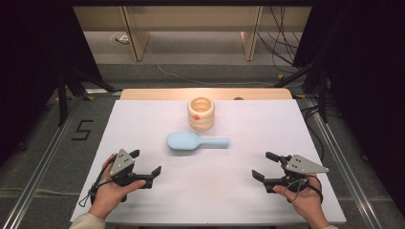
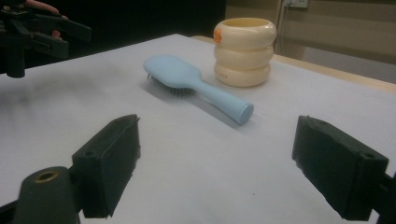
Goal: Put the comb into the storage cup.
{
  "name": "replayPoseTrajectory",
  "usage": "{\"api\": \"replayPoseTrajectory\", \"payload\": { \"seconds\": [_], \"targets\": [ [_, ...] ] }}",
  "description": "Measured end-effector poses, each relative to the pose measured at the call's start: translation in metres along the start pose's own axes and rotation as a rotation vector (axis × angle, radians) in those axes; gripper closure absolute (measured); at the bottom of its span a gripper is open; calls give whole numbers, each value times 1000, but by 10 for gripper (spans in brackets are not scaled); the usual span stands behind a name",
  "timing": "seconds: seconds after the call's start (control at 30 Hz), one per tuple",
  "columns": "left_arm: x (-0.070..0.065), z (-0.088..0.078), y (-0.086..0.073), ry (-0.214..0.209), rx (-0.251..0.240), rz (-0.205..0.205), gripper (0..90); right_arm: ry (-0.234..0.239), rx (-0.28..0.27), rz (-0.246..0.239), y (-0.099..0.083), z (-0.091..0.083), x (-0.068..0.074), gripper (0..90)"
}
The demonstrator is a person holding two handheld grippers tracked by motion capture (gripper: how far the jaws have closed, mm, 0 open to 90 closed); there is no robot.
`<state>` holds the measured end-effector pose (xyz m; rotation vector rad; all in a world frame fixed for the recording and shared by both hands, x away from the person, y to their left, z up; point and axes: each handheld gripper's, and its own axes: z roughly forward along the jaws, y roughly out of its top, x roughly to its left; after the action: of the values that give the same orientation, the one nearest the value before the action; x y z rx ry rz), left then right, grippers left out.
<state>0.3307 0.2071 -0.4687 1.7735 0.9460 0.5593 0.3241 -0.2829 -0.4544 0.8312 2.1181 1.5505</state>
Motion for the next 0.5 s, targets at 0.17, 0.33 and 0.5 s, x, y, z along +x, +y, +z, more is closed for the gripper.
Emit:
{"api": "replayPoseTrajectory", "payload": {
  "seconds": [0.17,0.33,0.5],
  "targets": [
    [-1,0,1,2,-1,6,5,-4,-2,0,0,0,-1,164],
    [-1,1,2,9,-7,-1,37,-7,-3,5,-1,0,-1,164],
    [-5,4,12,27,-29,-13,222,-12,8,10,-1,1,-1,168]
  ]
}}
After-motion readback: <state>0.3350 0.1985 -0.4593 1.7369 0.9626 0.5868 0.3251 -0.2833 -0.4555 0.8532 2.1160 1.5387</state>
